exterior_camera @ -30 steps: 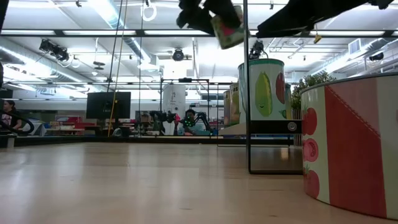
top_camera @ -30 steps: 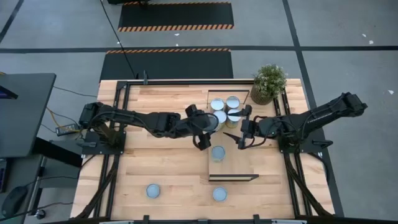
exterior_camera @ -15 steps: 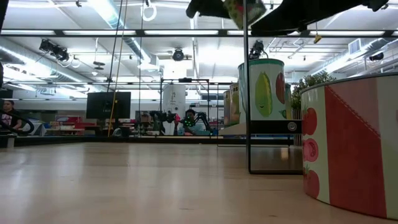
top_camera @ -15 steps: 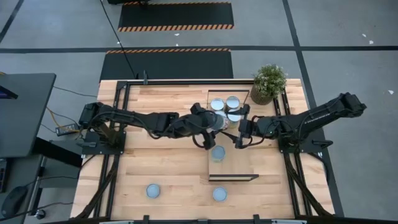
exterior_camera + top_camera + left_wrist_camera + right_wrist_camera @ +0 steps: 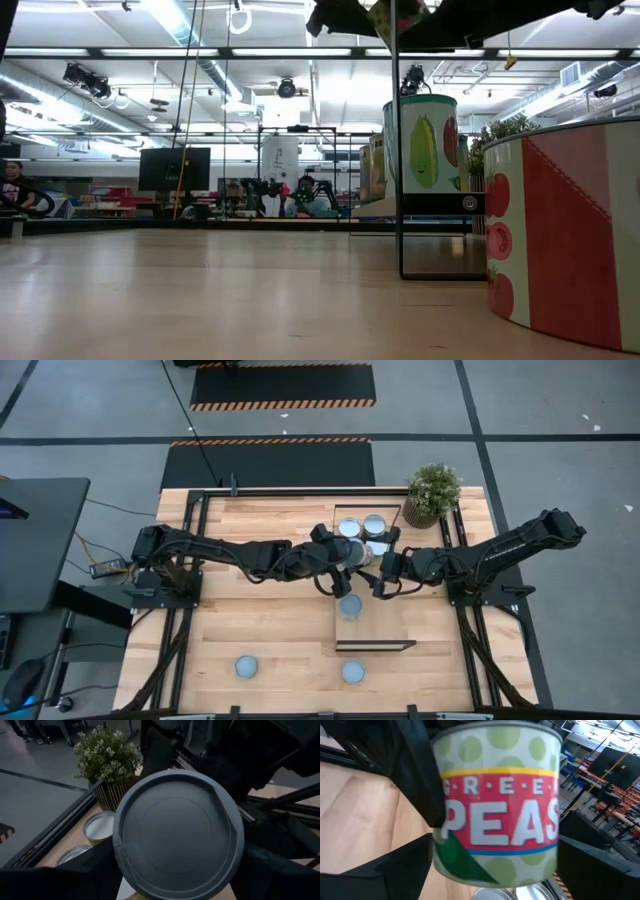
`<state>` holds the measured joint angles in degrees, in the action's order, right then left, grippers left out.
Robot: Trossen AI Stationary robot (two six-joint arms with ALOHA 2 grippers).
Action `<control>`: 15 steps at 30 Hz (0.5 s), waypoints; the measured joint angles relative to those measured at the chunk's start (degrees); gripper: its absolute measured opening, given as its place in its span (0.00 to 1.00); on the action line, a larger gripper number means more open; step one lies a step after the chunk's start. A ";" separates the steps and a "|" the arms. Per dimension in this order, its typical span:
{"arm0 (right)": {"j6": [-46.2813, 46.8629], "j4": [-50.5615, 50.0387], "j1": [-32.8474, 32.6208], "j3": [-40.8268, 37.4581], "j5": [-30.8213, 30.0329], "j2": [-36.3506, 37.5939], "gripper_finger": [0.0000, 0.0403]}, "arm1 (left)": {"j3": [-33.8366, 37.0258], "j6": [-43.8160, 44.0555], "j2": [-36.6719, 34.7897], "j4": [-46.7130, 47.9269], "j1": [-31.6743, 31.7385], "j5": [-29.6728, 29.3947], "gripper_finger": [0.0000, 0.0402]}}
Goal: Pick and place cans onto a shelf
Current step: Put the canned green peas on the shelf
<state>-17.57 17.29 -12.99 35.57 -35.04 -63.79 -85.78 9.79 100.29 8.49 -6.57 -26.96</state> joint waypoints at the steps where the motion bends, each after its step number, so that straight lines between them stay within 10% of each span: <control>1: -0.07 0.16 0.00 0.00 0.19 0.00 0.99 | 0.00 0.01 0.00 0.02 0.04 -0.02 0.72; 15: -3.56 4.08 0.11 0.00 1.10 0.02 0.86 | 0.00 1.12 0.00 1.10 0.02 0.00 0.72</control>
<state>-21.12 21.37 -12.88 35.57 -33.94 -63.77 -85.78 10.91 100.29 9.59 -6.55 -26.96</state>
